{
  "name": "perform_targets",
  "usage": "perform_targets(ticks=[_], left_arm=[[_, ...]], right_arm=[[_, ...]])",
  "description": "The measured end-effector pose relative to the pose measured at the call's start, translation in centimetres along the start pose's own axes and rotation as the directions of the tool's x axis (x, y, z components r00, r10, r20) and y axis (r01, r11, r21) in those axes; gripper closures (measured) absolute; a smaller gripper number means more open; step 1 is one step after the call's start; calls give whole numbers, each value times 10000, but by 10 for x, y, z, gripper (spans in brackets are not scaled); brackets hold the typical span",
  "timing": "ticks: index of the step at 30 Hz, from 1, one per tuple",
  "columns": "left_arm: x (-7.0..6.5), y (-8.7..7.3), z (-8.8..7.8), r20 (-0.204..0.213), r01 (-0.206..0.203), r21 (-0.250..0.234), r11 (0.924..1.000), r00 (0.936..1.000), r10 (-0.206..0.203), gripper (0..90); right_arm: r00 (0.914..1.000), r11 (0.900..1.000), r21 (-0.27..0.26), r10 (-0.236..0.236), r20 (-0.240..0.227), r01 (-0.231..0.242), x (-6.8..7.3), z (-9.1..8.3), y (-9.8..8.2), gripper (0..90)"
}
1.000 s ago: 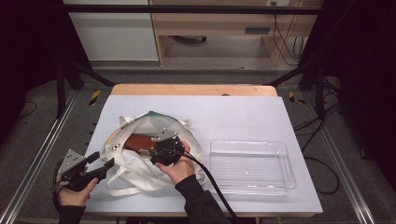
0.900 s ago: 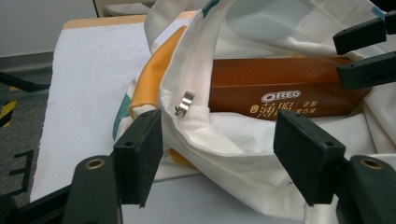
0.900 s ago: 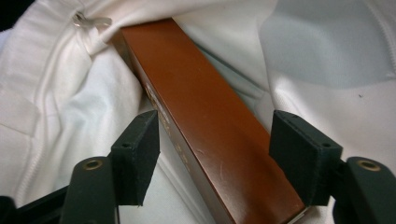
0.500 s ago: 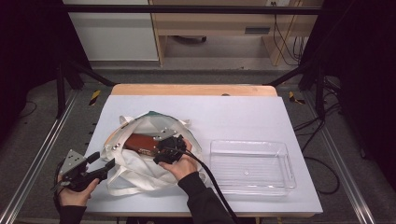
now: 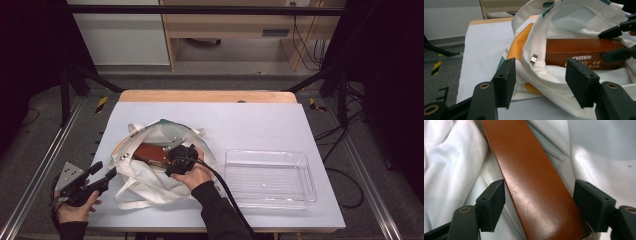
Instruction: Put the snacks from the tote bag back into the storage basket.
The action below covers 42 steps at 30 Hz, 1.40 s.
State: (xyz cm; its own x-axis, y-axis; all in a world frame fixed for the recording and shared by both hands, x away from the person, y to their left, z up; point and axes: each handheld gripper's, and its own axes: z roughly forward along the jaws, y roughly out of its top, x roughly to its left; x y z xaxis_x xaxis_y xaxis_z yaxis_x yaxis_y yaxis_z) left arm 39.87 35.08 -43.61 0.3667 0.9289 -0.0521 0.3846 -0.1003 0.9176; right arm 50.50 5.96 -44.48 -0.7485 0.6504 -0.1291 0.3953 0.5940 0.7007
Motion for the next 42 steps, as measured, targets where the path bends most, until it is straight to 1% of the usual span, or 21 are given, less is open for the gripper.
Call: perform_targets(ticks=[2,4,8,11,16,20,21,23,25,26,28,29,32,33,34,35,36,37,39,41,42], left_arm=[[0,0,2,41,209,338,9992,9998,-210,417],[-2,-1,4,104,139,598,9981,9998,-145,392],[-2,-2,7,273,57,735,9973,9996,-77,379],[-2,-2,8,348,29,791,9969,9994,-57,380],[-4,-2,9,485,-147,790,9968,9988,109,377],[-6,-2,9,559,-162,790,9967,9984,118,373],[-6,-2,9,563,-174,766,9969,9983,131,372],[-6,-1,9,561,-175,749,9970,9983,133,372],[-6,-2,9,536,-152,742,9971,9985,112,372],[-5,-2,9,515,-164,740,9971,9986,126,371],[-5,-2,9,518,-146,749,9971,9986,107,370],[-5,-2,9,532,-122,750,9971,9986,82,371],[-5,-2,9,533,-130,757,9970,9985,90,371],[-5,-2,9,533,-130,757,9970,9985,90,371],[-5,-2,9,536,-135,776,9969,9985,94,370],[-5,-2,9,536,-135,776,9969,9985,94,370],[-5,-2,9,525,-141,765,9970,9986,101,371],[-5,-2,9,526,-138,759,9970,9986,98,371],[-5,-2,9,511,-134,760,9970,9986,95,370],[-5,-2,9,518,-116,775,9969,9986,76,370],[-5,-2,9,519,-120,790,9968,9986,79,370]], right_arm=[[10000,9999,117,-13,23,13,0,-1,1,288],[9999,10000,84,-49,-146,51,0,-2,2,326],[9992,9989,397,-241,-304,253,3,-6,5,360],[9985,9977,559,-350,-429,374,5,-9,7,373],[9975,9980,482,-371,-594,399,4,-9,6,368],[9980,9982,400,-421,-473,440,2,-3,2,339],[9965,9951,562,-798,-254,811,5,3,-1,325],[9955,9934,665,-925,-215,937,6,4,0,341],[9956,9933,721,-887,-303,907,6,3,0,356],[9941,9922,836,-874,-645,926,3,-1,3,392],[9933,9913,923,-871,-758,939,2,-3,5,401],[9909,9881,991,-1103,-777,1178,2,-5,8,408],[9882,9854,976,-1325,-768,1397,4,-11,14,417],[9881,9860,929,-1315,-793,1386,5,-13,16,424],[9877,9890,772,-1176,-1033,1259,4,-16,18,429],[9877,9890,772,-1176,-1033,1259,4,-16,18,429],[9876,9905,769,-1047,-1172,1141,5,-22,24,433],[9877,9887,928,-1067,-1139,1175,6,-25,26,434],[9882,9883,998,-1042,-1127,1156,7,-27,29,435],[9908,9887,1167,-820,-1075,945,9,-36,33,436],[9908,9887,1167,-820,-1075,945,9,-36,33,436]])
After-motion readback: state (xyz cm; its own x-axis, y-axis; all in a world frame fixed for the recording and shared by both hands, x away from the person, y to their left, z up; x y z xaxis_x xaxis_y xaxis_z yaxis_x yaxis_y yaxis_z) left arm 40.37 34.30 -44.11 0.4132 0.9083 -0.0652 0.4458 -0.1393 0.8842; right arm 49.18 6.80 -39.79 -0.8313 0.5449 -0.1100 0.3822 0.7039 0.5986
